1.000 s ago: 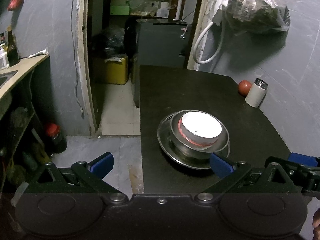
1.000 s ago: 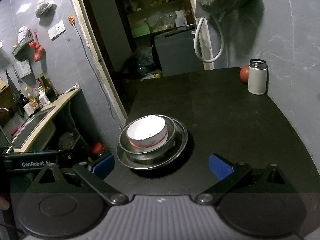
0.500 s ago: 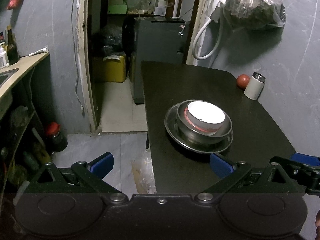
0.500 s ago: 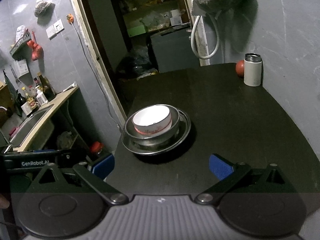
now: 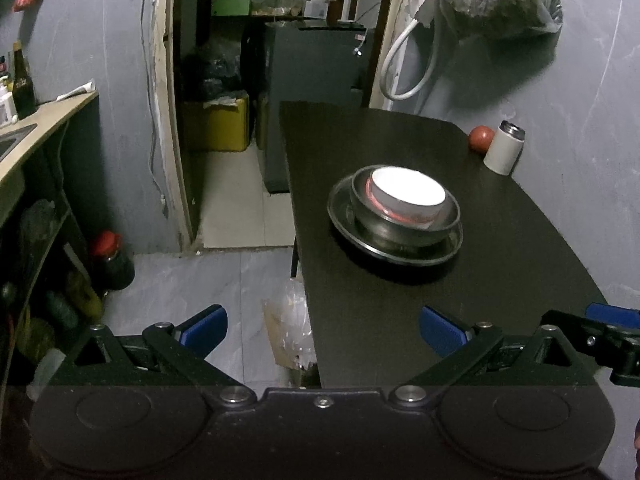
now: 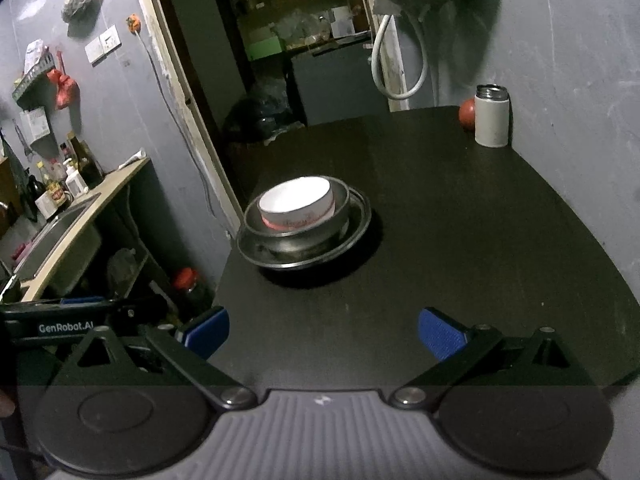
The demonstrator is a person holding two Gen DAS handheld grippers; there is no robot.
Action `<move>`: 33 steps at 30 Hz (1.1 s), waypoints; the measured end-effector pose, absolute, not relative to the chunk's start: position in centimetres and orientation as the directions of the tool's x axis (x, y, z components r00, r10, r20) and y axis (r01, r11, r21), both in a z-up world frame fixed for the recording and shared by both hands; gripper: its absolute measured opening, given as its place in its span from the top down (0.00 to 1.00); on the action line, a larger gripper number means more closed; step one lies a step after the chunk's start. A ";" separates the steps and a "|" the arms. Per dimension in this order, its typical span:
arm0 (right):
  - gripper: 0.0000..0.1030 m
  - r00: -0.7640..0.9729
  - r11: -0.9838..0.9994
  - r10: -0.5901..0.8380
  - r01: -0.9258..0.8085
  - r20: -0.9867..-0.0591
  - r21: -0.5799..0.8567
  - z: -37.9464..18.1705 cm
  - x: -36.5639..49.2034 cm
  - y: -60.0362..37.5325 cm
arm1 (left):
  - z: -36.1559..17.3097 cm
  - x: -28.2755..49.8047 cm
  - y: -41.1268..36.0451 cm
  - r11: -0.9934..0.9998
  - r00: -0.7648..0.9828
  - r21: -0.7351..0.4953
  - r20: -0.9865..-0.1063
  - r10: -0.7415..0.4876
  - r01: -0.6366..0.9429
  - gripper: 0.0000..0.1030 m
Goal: Organize plates and bowls
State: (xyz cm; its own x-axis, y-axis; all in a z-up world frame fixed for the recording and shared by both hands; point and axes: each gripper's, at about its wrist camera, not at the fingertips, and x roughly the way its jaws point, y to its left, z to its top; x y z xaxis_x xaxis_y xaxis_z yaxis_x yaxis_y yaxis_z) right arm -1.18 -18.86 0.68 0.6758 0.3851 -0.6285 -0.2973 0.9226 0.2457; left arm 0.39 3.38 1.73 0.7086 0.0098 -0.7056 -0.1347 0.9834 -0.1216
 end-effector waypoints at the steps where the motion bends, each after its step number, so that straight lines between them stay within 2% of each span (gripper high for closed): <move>1: 0.00 0.675 0.923 0.384 -0.297 -0.630 0.245 0.6 -1.3 -18.9 | 1.6 0.2 3.4 0.983 0.707 -0.123 -0.707 0.009 -0.135 0.01; 33: 0.00 0.672 0.927 0.376 -0.285 -0.638 0.246 0.4 -2.5 -19.4 | 1.3 -0.7 3.0 0.985 0.698 -0.121 -0.717 0.000 -0.125 0.01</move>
